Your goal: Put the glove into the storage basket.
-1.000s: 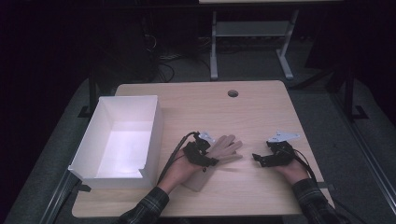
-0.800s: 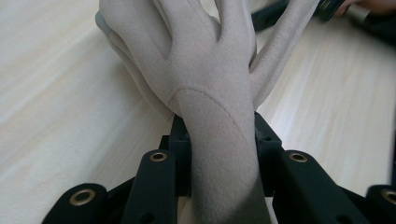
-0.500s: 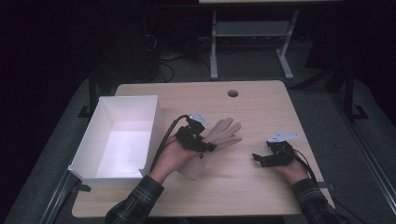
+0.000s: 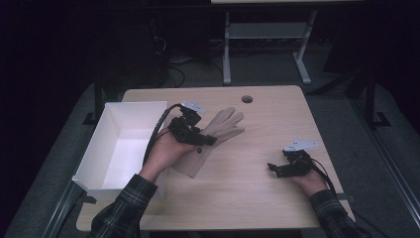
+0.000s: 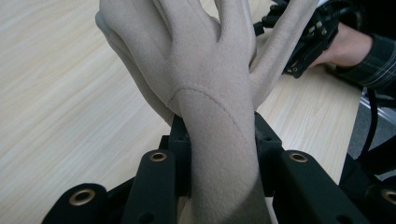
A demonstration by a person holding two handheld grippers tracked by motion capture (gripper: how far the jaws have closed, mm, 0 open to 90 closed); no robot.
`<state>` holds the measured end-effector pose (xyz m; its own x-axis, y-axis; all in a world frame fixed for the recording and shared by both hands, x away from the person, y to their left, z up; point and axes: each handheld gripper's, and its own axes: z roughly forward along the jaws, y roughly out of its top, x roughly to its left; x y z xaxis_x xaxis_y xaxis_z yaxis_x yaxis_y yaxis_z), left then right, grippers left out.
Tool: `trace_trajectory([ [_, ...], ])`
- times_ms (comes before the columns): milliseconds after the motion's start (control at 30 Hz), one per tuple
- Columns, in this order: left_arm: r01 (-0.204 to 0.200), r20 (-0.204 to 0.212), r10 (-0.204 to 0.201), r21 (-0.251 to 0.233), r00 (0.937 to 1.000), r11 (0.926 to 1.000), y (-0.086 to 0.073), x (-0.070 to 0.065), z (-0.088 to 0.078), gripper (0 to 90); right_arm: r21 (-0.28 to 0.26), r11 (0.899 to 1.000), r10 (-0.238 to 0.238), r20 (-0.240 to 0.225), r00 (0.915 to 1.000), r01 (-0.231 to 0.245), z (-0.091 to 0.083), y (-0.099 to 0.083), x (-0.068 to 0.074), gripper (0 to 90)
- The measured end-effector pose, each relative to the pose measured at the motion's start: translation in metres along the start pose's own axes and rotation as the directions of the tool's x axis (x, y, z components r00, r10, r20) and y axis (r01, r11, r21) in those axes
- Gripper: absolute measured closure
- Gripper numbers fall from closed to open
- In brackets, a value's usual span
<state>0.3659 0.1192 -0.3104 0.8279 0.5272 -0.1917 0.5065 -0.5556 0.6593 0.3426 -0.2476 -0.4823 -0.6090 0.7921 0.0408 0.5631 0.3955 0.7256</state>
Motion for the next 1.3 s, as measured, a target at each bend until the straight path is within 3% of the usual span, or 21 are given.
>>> trace_trajectory([
  [467,0.036,-0.071,-0.039,-0.049,0.9967,0.9982,-0.008,0.021,-0.051,67.9,-0.001,1.000,-0.001,0.000,1.0000,0.001,0.000,0.000,0.000,15.4],
  [867,0.082,-0.146,-0.093,-0.081,0.9848,0.9933,-0.031,0.039,-0.091,67.8,-0.001,1.000,-0.001,0.000,1.0000,0.001,0.000,0.000,0.000,15.4],
  [1000,0.110,-0.170,-0.126,-0.104,0.9774,0.9885,-0.042,0.047,-0.103,67.8,0.000,1.000,-0.001,0.000,1.0000,0.001,0.000,0.000,0.000,15.4],
  [1300,0.180,-0.236,-0.210,-0.140,0.9489,0.9736,-0.073,0.066,-0.123,67.8,0.000,1.000,-0.001,0.000,1.0000,0.001,0.000,0.000,0.000,15.4],
])
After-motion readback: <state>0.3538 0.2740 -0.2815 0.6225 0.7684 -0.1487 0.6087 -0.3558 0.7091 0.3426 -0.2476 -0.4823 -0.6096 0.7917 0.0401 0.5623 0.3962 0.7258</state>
